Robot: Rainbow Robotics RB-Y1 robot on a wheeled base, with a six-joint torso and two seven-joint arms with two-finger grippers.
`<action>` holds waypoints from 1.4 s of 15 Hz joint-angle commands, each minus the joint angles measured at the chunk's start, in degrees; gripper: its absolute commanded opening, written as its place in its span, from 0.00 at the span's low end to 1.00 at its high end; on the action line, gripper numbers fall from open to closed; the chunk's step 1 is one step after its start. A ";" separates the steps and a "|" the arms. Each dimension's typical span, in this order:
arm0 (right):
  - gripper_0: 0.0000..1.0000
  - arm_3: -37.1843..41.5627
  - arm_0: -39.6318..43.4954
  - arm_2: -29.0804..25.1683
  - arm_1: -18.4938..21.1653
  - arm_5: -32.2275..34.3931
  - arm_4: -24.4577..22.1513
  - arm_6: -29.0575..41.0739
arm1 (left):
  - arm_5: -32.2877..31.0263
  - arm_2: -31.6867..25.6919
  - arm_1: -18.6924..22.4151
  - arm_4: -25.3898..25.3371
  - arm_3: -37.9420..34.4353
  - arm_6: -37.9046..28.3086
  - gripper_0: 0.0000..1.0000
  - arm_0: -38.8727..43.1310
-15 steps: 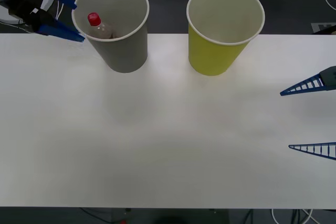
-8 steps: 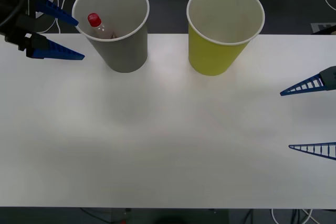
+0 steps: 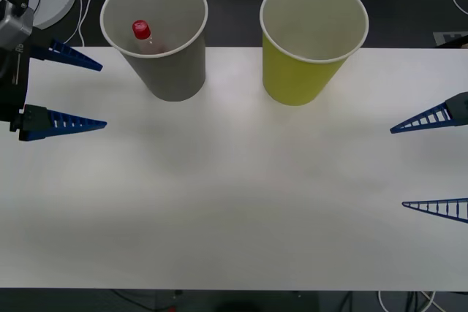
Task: Put the can into the green bin and the plastic bottle into the gray bin
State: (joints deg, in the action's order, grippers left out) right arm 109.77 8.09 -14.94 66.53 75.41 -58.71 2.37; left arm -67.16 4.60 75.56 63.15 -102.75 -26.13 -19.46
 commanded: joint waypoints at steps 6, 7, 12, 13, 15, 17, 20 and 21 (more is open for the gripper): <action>1.00 0.00 0.00 0.00 0.00 0.00 0.00 0.00 | -0.08 -16.47 -2.88 -0.49 -8.96 9.52 1.00 22.36; 1.00 0.00 0.00 0.00 0.00 0.00 0.00 0.00 | -0.08 -18.05 -3.58 0.04 -10.19 9.87 1.00 24.64; 1.00 0.00 0.00 0.00 0.00 0.00 0.00 0.00 | -0.08 -22.45 -4.98 -1.01 -13.44 14.18 1.00 32.38; 1.00 0.00 0.00 0.00 0.00 0.00 0.00 0.00 | -0.08 -22.45 -4.98 -1.28 -13.44 14.53 1.00 32.82; 1.00 0.00 0.00 0.00 0.00 0.00 0.00 0.00 | -0.26 -22.45 -4.98 -1.37 -13.44 14.97 1.00 32.82; 1.00 0.00 0.00 0.00 0.00 0.00 0.00 0.00 | -0.96 -22.45 -4.98 -1.63 -13.44 14.97 1.00 32.82; 1.00 0.00 0.00 0.00 0.00 0.00 0.00 0.00 | -1.05 -22.53 -4.90 -1.98 -13.27 14.88 1.00 32.82; 1.00 0.00 0.00 0.00 0.00 0.00 0.00 0.00 | -1.05 -22.53 -4.98 -1.98 -13.27 14.97 1.00 32.82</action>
State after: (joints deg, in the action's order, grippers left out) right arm 109.78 8.09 -14.94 66.53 75.41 -58.71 2.37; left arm -68.18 -17.93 70.64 61.20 -116.05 -11.23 13.36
